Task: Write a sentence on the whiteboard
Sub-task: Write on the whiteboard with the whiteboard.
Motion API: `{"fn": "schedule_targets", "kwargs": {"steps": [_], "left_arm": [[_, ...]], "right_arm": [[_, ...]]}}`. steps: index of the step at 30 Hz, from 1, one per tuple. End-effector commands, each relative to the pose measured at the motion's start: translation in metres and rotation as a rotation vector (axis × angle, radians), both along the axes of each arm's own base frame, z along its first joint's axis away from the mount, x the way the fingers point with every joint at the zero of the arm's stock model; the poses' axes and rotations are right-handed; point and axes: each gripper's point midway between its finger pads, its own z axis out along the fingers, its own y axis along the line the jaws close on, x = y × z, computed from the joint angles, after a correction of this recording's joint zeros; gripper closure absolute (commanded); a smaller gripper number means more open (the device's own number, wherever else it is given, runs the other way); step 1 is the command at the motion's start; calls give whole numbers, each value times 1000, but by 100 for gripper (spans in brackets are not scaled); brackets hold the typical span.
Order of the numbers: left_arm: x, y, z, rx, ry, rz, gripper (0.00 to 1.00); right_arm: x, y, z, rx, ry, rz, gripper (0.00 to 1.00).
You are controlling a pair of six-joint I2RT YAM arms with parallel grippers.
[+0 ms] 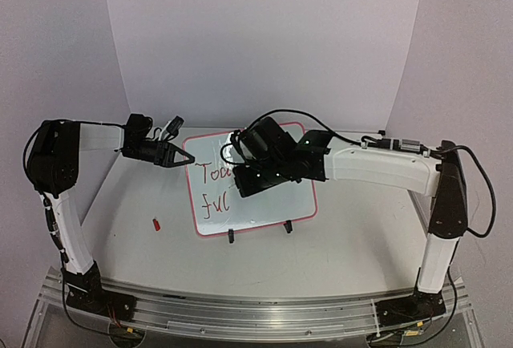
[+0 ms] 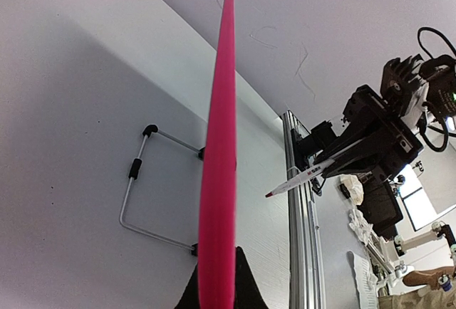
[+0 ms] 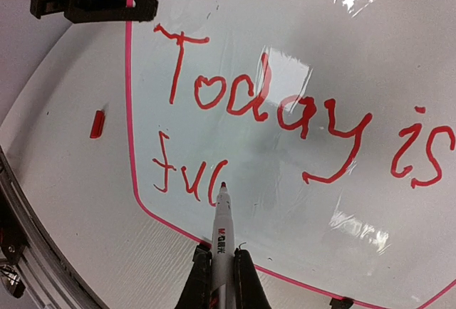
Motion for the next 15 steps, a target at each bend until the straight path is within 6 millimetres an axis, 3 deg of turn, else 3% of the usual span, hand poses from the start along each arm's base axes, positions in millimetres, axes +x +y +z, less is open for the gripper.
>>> {"fn": "schedule_targets", "kwargs": {"steps": [1, 15], "left_arm": [[0, -11, -25, 74, -55, -13, 100], [1, -10, -25, 78, -57, -7, 100]], "right_arm": [[10, 3, 24, 34, -65, 0, 100], [27, 6, 9, 4, -68, -21, 100]]}}
